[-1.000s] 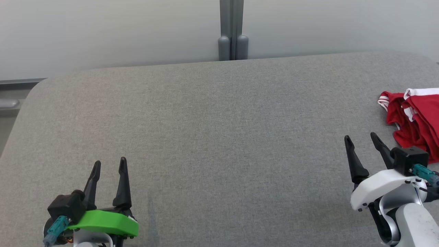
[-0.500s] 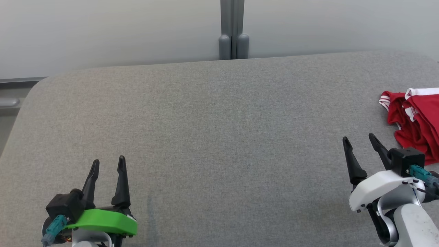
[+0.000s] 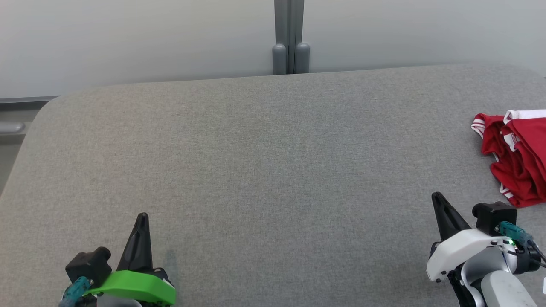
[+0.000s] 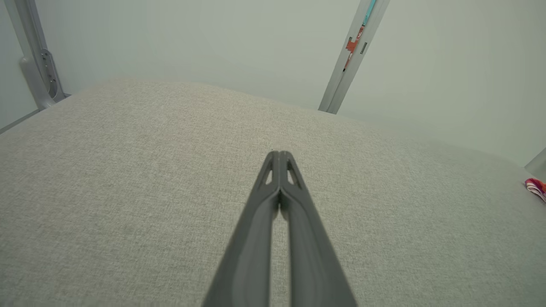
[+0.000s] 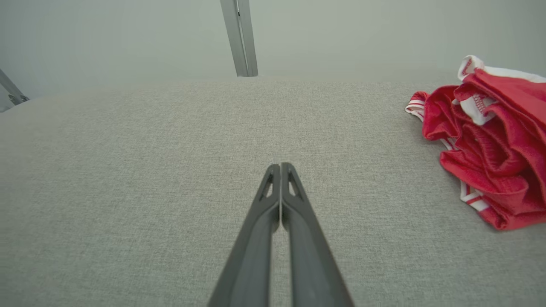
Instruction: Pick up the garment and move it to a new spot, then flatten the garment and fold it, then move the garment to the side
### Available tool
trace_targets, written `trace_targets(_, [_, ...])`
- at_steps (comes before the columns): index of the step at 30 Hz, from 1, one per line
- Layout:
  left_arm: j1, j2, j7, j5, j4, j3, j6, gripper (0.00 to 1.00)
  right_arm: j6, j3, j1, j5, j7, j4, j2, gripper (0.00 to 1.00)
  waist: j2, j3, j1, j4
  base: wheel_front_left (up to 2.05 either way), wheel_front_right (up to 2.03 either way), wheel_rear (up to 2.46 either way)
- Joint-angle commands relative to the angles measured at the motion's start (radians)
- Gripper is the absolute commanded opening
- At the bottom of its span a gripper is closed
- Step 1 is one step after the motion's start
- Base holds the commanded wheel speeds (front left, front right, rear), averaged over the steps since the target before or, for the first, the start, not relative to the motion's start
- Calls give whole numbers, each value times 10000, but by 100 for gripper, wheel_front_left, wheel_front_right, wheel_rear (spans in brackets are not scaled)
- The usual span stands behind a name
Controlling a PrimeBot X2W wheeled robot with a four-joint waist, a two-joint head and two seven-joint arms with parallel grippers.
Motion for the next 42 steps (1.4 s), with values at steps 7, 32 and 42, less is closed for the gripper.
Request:
trace_targets(7, [-153,-12,412,-1456,-234,227,-3,0,-1,-206,-188,1621,178,-173,54,0,0,-17,1,-23,0,0,0])
trace_targets(32, [-329,-72,1447,-4855,-460,687,-9,0,-5,-538,-218,5508,599,-260,371,0,0,-73,1,-92,0,0,0])
trace_targets(42, [-394,-92,1804,-6013,-539,838,-12,0,-5,-660,-238,6826,750,-276,481,0,0,-96,1,-121,0,0,0])
